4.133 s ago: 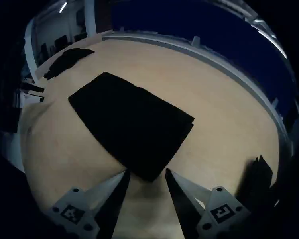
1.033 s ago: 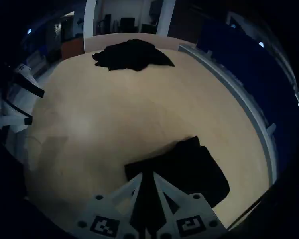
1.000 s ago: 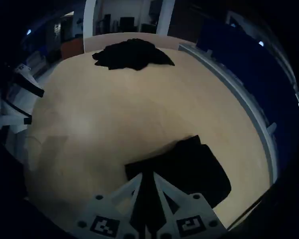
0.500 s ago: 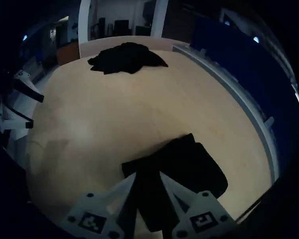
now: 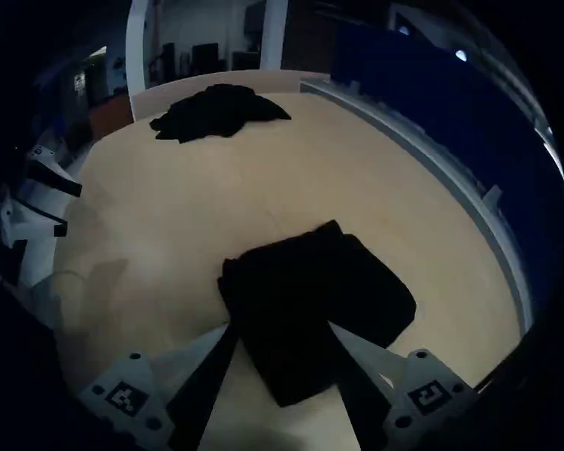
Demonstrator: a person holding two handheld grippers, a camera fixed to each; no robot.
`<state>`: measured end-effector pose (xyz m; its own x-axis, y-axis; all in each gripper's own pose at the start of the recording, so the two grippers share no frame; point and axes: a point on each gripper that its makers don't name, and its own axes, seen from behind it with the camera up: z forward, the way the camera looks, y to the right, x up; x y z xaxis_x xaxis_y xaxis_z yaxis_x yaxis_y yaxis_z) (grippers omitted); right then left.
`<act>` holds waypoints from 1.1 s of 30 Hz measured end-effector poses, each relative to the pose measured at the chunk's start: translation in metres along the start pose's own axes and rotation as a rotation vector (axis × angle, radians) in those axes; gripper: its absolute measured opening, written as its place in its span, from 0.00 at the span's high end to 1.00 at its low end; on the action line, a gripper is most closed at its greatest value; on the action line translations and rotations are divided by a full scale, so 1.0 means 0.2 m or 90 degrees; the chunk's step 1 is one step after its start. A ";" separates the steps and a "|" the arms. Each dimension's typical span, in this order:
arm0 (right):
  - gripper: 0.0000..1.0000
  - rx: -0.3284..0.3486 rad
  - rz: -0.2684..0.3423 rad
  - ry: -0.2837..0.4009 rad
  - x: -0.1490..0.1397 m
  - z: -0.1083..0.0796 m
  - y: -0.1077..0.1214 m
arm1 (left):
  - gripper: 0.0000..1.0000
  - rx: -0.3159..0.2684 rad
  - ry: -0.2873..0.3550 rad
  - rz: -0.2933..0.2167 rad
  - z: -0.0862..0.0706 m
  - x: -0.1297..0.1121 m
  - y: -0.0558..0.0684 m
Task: Fold towel
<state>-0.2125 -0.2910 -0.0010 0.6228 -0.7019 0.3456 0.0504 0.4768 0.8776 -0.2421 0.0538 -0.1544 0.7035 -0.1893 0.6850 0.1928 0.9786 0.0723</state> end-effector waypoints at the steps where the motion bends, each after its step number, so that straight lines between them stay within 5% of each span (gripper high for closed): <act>1: 0.19 -0.003 0.003 -0.002 -0.02 -0.01 0.01 | 0.10 0.000 0.000 0.001 0.00 0.00 0.00; 22: 0.21 -0.024 0.049 -0.045 -0.33 -0.08 0.02 | 0.10 -0.002 -0.004 0.006 0.01 -0.02 0.03; 33: 0.33 -0.024 0.064 -0.047 -0.34 -0.07 0.01 | 0.10 -0.004 -0.005 0.007 0.02 -0.01 0.05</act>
<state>-0.2449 -0.2344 -0.0274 0.5676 -0.6858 0.4555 0.0207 0.5650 0.8248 -0.2444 0.0639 -0.1534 0.7003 -0.1785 0.6911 0.1895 0.9800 0.0611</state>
